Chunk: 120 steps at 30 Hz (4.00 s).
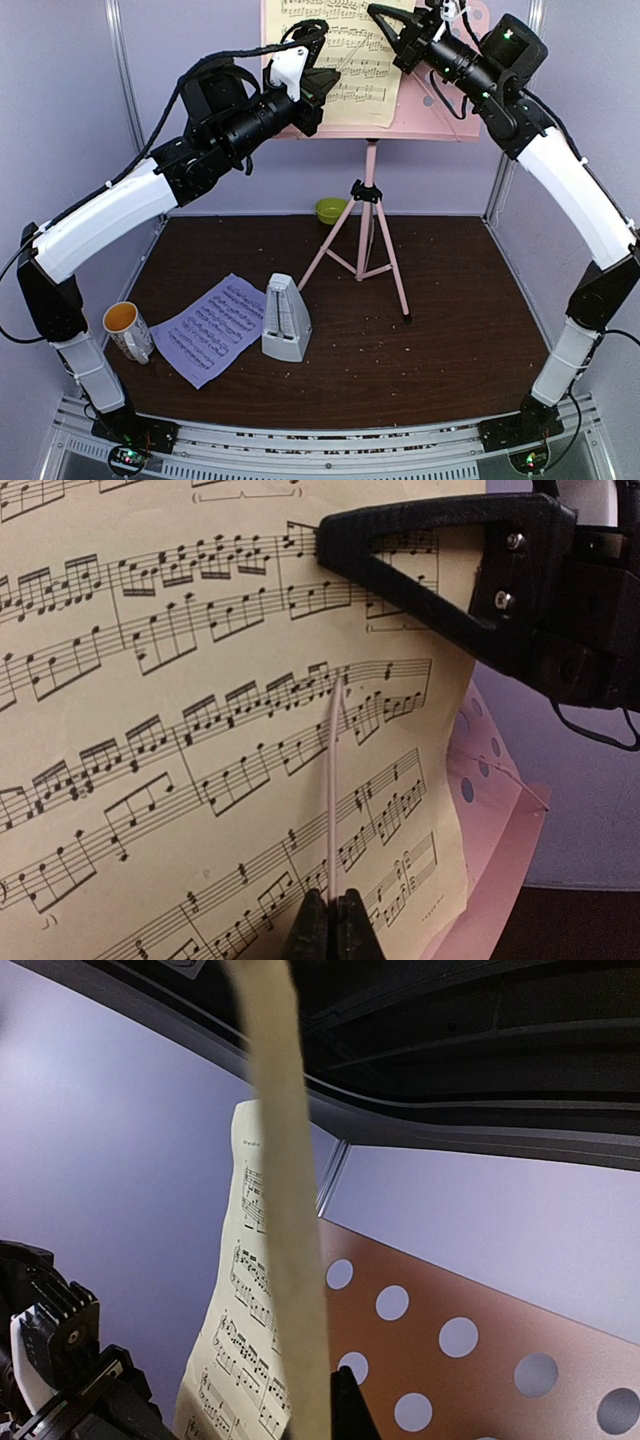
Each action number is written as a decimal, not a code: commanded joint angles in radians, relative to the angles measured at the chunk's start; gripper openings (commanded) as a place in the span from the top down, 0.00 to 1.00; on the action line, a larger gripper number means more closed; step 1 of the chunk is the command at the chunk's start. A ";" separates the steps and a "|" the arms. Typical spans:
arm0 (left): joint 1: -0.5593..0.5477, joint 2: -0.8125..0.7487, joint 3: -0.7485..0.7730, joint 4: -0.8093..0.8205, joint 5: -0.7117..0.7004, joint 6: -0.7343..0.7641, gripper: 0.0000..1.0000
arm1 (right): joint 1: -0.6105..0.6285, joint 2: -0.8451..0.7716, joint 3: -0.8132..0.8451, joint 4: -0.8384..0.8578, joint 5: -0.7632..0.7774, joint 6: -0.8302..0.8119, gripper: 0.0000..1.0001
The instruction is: Set up the instrument practice props
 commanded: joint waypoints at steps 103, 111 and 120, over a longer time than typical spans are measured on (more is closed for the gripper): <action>0.607 -0.497 -1.025 -0.536 0.102 -0.875 0.07 | -0.042 -0.267 -1.471 0.358 0.032 0.638 0.38; 0.646 -0.468 -1.005 -0.671 0.049 -0.892 0.02 | -0.019 -0.312 -1.509 0.378 0.043 0.664 0.36; 0.758 -0.386 -0.959 -0.905 0.002 -0.828 0.02 | -0.038 -0.427 -1.497 0.263 0.146 0.614 0.16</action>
